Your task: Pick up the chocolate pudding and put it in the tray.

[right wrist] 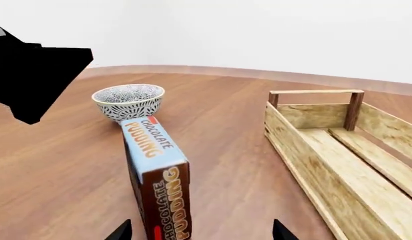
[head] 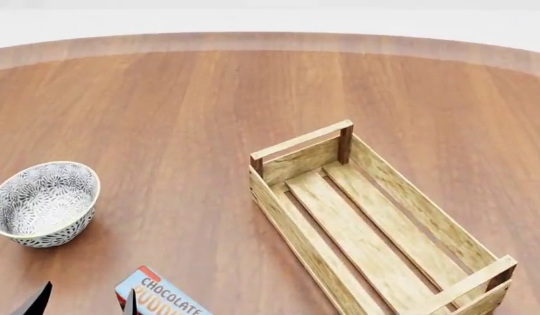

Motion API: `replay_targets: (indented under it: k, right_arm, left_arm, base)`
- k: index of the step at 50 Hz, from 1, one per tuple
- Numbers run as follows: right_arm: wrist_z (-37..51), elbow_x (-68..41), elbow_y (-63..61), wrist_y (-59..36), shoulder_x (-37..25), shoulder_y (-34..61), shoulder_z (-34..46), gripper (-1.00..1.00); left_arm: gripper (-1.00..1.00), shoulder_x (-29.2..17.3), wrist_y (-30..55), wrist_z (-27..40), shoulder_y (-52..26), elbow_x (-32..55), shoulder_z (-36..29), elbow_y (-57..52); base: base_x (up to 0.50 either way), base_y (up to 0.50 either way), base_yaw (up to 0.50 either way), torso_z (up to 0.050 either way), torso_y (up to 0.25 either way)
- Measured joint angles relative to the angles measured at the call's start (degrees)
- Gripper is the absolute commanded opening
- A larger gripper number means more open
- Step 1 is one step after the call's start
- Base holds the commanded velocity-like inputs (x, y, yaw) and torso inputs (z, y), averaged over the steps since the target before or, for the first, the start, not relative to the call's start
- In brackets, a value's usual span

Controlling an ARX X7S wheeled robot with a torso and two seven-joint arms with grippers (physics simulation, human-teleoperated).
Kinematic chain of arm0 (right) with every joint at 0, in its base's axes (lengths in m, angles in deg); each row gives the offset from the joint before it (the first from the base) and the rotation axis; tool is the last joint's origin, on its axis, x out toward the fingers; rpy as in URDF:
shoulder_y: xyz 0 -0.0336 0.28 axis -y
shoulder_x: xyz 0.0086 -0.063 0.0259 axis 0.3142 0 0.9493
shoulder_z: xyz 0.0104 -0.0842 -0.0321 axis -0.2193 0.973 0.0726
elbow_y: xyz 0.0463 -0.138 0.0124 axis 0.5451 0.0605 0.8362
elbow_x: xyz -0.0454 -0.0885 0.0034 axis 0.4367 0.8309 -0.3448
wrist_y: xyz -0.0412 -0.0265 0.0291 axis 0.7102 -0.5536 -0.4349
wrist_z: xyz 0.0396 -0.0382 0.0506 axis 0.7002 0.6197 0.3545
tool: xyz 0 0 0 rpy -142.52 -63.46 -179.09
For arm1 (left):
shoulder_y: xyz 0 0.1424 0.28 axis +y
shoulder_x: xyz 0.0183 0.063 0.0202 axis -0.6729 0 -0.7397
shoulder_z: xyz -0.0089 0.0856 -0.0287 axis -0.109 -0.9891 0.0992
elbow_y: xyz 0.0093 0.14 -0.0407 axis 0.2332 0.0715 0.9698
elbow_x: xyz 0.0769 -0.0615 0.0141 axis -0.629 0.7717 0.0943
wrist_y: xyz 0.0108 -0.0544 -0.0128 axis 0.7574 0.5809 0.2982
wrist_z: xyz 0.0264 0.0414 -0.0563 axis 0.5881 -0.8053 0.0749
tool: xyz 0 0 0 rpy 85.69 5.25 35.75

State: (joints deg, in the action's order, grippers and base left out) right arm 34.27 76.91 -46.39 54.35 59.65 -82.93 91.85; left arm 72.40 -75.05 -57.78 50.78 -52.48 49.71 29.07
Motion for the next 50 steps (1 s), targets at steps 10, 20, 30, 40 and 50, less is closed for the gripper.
replay_targets:
  k: [10, 20, 30, 40, 50]
  right_arm:
    - [-1.6, -0.3, 2.7, 0.7, 0.2, 0.9, 1.3, 1.0]
    - [-2.4, 0.1, 4.7, 0.0, 0.7, 2.8, 2.8, 1.0]
    - [-3.2, 0.3, 6.8, -1.5, 1.3, 5.6, 4.0, 1.0]
    - [-3.5, 0.7, 9.1, -3.0, 1.9, 8.7, 5.0, 1.0]
    - [-3.7, 1.3, 11.0, -3.9, 2.5, 11.0, 6.0, 1.0]
  left_arm:
    - [1.0, -0.3, -0.1, 0.5, -0.1, 0.0, -0.5, 0.0]
    - [1.0, -0.7, -0.4, 1.0, 0.0, -0.1, -1.2, -0.1]
    - [1.0, -1.0, -0.5, 1.3, -0.1, 0.1, -1.7, -0.1]
    - [1.0, -1.1, -1.0, 1.8, -0.2, 0.2, -2.0, 0.2]
    - [1.0, -1.3, 2.9, 3.2, -0.8, 1.1, -1.7, -1.6]
  base:
    - [0.0, 0.0, 0.0, 0.0, 0.0]
    - [0.0, 0.0, 0.0, 0.0, 0.0]
    - [0.0, 0.0, 0.0, 0.0, 0.0]
    - [0.0, 0.0, 0.0, 0.0, 0.0]
    - [0.0, 0.0, 0.0, 0.0, 0.0]
